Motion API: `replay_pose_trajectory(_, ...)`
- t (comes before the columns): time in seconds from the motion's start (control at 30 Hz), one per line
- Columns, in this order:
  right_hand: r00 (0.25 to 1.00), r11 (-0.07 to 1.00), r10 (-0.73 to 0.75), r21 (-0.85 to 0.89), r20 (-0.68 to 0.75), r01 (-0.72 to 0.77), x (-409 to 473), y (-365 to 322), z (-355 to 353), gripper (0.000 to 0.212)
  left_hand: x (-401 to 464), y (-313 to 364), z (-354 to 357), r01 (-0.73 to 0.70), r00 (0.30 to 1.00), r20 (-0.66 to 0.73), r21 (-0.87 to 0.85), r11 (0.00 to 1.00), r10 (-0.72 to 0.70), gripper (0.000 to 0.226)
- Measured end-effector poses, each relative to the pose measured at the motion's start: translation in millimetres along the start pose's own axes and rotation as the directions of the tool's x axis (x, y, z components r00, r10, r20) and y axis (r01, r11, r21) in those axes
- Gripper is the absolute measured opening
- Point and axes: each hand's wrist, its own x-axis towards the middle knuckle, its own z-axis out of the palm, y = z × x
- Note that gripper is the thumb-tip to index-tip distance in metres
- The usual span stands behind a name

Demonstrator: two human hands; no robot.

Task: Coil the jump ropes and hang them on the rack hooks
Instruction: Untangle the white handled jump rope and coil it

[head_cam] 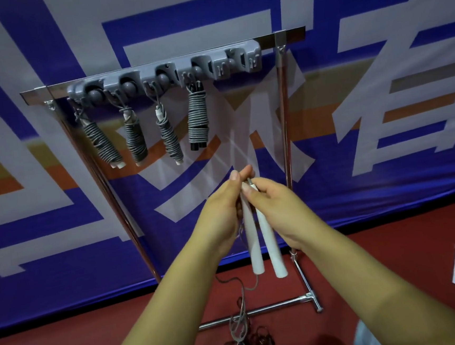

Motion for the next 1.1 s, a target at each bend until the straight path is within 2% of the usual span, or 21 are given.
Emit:
replay_pose_trajectory(0.07, 0.999, 0.999, 0.021, 0.039, 0.024, -0.022, -2.2, -0.7, -0.9, 0.022, -0.7, 6.7, -6.2, -0.013, 1.0, 0.026, 0.222, 0.975, 0.007, 0.03)
replay_pose_trajectory(0.13, 0.997, 0.996, 0.051, 0.072, 0.057, -0.055, -5.6, -3.1, -0.9, 0.022, -3.3, 17.7, -12.9, -0.041, 0.999, 0.019, 0.361, 0.932, 0.036, 0.032)
replay_pose_trajectory(0.2, 0.986, 0.989, 0.083, 0.113, 0.143, -0.1, -10.8, -8.2, 1.7, 0.023, -4.9, 30.3, -17.4, -0.086, 0.992, -0.045, 0.46, 0.884, 0.12, 0.04)
replay_pose_trajectory(0.27, 0.959, 0.982, 0.1, 0.128, 0.264, -0.138, -17.0, -14.1, 5.4, 0.024, -3.1, 39.5, -20.5, -0.107, 0.967, -0.129, 0.581, 0.807, 0.221, 0.053)
replay_pose_trajectory(0.33, 0.94, 0.981, 0.095, 0.129, 0.328, -0.144, -21.0, -20.1, 6.1, 0.023, -0.4, 45.2, -25.2, -0.112, 0.937, -0.172, 0.676, 0.728, 0.304, 0.059)
replay_pose_trajectory(0.37, 0.937, 0.982, 0.087, 0.13, 0.338, -0.138, -22.2, -22.9, 4.5, 0.022, 1.3, 47.2, -28.7, -0.125, 0.922, -0.193, 0.675, 0.728, 0.337, 0.058)
replay_pose_trajectory(0.43, 0.934, 0.981, 0.082, 0.136, 0.347, -0.136, -23.3, -28.3, 0.0, 0.021, 1.3, 51.3, -33.3, -0.191, 0.941, -0.155, 0.488, 0.852, 0.3, 0.048)
replay_pose_trajectory(0.5, 0.93, 0.98, 0.076, 0.143, 0.36, -0.135, -22.9, -31.5, -4.1, 0.02, 0.6, 51.0, -31.7, -0.171, 0.985, 0.073, 0.26, 0.95, 0.157, 0.037)
replay_pose_trajectory(0.53, 0.929, 0.979, 0.072, 0.151, 0.363, -0.135, -22.5, -32.3, -5.1, 0.019, -0.1, 49.8, -28.7, -0.128, 0.977, 0.196, 0.245, 0.961, 0.08, 0.037)
replay_pose_trajectory(0.6, 0.933, 0.976, 0.061, 0.176, 0.355, -0.131, -20.7, -32.7, -7.6, 0.018, -1.0, 45.9, -23.1, -0.062, 0.933, 0.354, 0.337, 0.939, -0.066, 0.045)
replay_pose_trajectory(0.67, 0.936, 0.97, 0.062, 0.198, 0.346, -0.138, -19.6, -32.2, -12.0, 0.024, 0.4, 43.2, -23.5, -0.028, 0.917, 0.376, 0.396, 0.918, -0.135, 0.056)
replay_pose_trajectory(0.77, 0.938, 0.963, 0.087, 0.211, 0.334, -0.165, -19.4, -30.1, -21.3, 0.031, 4.7, 41.2, -34.9, -0.039, 0.934, 0.345, 0.36, 0.932, -0.094, 0.043)
replay_pose_trajectory(0.87, 0.929, 0.952, 0.119, 0.226, 0.351, -0.207, -20.3, -26.9, -27.4, 0.031, 7.0, 42.3, -37.6, -0.109, 0.922, 0.385, 0.323, 0.94, -0.025, 0.027)
replay_pose_trajectory(0.97, 0.88, 0.923, 0.155, 0.252, 0.449, -0.292, -23.2, -25.5, -26.8, 0.028, 10.2, 45.9, -35.9, -0.154, 0.908, 0.419, 0.261, 0.953, 0.032, 0.029)
replay_pose_trajectory(1.1, 0.839, 0.923, 0.131, 0.243, 0.528, -0.297, -26.6, -20.6, -23.4, 0.009, 10.2, 50.8, -31.6, -0.189, 0.901, 0.431, 0.319, 0.929, 0.035, 0.029)
